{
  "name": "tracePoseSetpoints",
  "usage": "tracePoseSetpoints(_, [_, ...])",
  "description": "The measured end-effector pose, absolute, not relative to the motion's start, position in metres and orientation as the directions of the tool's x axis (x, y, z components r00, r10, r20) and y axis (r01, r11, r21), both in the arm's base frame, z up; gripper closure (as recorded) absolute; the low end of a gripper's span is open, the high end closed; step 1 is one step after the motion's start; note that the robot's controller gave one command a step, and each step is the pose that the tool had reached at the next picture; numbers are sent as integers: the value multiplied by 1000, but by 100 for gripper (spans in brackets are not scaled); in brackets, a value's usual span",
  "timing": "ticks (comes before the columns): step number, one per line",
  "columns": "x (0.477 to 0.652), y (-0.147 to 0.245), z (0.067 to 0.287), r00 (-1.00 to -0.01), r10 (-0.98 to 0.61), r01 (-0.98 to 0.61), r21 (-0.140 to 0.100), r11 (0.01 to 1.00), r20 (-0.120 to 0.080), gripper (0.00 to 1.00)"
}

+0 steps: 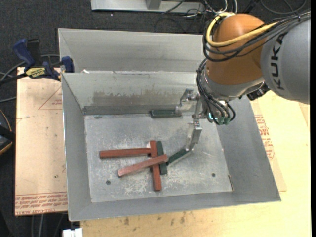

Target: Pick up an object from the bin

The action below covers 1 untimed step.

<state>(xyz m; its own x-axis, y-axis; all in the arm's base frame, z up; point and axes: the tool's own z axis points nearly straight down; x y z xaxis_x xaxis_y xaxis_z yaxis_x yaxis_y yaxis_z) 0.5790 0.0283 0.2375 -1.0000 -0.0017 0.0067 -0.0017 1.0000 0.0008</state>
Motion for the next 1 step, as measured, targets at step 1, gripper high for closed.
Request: tracePoseSetpoints(1, [580,28,242,-1000,-1,-1,1,1000,-1,0])
